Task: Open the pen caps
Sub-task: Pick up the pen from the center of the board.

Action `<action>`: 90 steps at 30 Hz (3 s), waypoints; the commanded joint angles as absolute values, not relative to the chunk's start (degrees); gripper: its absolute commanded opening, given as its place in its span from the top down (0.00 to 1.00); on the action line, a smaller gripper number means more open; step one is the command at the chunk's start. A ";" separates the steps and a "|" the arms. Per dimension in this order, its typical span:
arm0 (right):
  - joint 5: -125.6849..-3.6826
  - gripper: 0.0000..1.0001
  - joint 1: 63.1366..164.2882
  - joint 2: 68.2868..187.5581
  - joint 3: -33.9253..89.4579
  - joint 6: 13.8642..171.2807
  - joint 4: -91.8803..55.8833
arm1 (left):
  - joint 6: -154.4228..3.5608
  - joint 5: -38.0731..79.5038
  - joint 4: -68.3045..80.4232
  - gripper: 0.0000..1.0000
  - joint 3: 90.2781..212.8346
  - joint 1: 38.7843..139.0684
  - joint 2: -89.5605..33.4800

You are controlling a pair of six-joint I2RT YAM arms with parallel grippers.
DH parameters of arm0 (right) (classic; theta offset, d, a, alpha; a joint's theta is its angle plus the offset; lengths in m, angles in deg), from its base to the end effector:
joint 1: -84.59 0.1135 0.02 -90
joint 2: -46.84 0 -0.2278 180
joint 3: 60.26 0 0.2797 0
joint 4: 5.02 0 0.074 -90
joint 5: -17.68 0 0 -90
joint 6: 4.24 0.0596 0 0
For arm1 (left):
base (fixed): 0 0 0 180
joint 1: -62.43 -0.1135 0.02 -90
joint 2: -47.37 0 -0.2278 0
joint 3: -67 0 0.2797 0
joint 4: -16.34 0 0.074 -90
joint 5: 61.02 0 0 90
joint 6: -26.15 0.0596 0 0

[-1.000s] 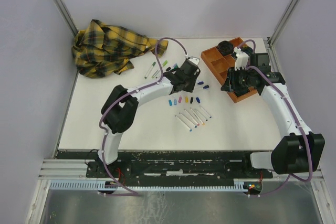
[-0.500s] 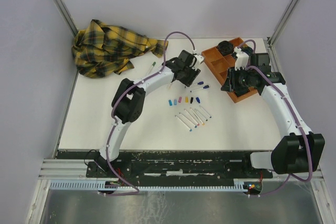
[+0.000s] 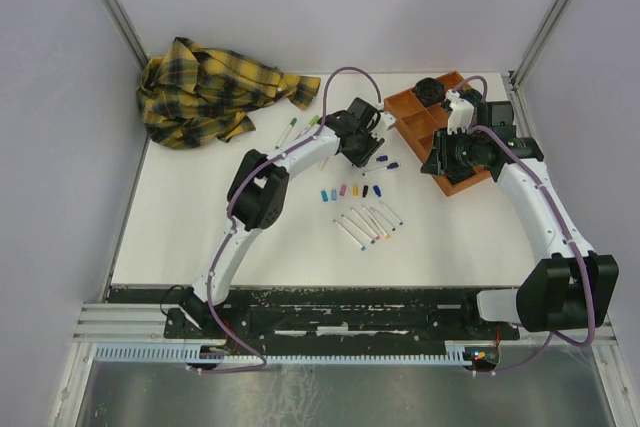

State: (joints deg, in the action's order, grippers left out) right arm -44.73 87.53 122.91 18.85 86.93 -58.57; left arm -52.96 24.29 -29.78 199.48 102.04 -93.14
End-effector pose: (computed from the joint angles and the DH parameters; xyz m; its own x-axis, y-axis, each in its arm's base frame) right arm 0.3233 0.0442 0.2516 -0.7775 -0.0218 -0.6285 -0.3238 0.8706 0.3703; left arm 0.4213 -0.3550 0.1112 -0.4862 0.6468 -0.5876 0.7782 0.6264 0.0456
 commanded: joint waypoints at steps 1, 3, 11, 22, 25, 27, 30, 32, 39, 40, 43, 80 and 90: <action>-43.76 0.63 87.31 121.99 19.17 86.73 -56.82 | -50.23 21.66 -30.85 0.61 203.05 101.98 -94.76; -43.76 0.63 87.31 122.01 19.13 86.77 -56.80 | -50.17 21.24 -30.88 0.63 203.01 101.91 -95.05; -43.30 0.63 87.29 121.95 19.15 86.72 -56.83 | -51.36 21.39 -30.28 0.88 202.74 101.13 -95.00; -36.36 0.63 87.22 121.69 19.36 83.40 -58.31 | -57.91 29.29 -12.28 0.97 183.64 100.02 -79.10; -29.93 0.63 87.22 121.84 19.93 78.99 -60.75 | -60.83 29.51 -4.26 0.97 174.70 100.01 -71.63; -25.29 0.63 87.18 122.22 20.54 75.79 -63.23 | -63.14 29.04 0.41 0.97 168.93 100.01 -66.70; -20.67 0.63 87.22 122.32 21.11 72.95 -65.50 | -67.09 26.52 7.11 0.97 159.63 100.04 -57.94; -18.83 0.64 87.22 121.98 21.05 72.27 -65.82 | -70.71 24.26 13.69 0.97 152.14 100.04 -52.04; -11.57 0.64 87.22 121.03 20.03 73.19 -64.23 | -83.37 21.33 36.52 0.97 124.26 102.01 -29.64; -10.72 0.64 87.22 120.85 19.72 73.50 -63.83 | -84.08 22.31 38.68 0.97 120.99 102.96 -26.73; -8.09 0.64 87.22 120.02 18.48 75.22 -61.17 | -85.60 25.86 43.01 0.97 113.76 106.34 -19.06; -5.47 0.48 93.49 112.27 -6.01 127.16 11.99 | -94.73 53.20 87.13 0.97 97.50 128.48 -25.40; -4.78 0.38 99.32 113.71 -6.36 131.51 16.90 | -97.59 51.69 89.77 0.97 102.09 128.69 -32.40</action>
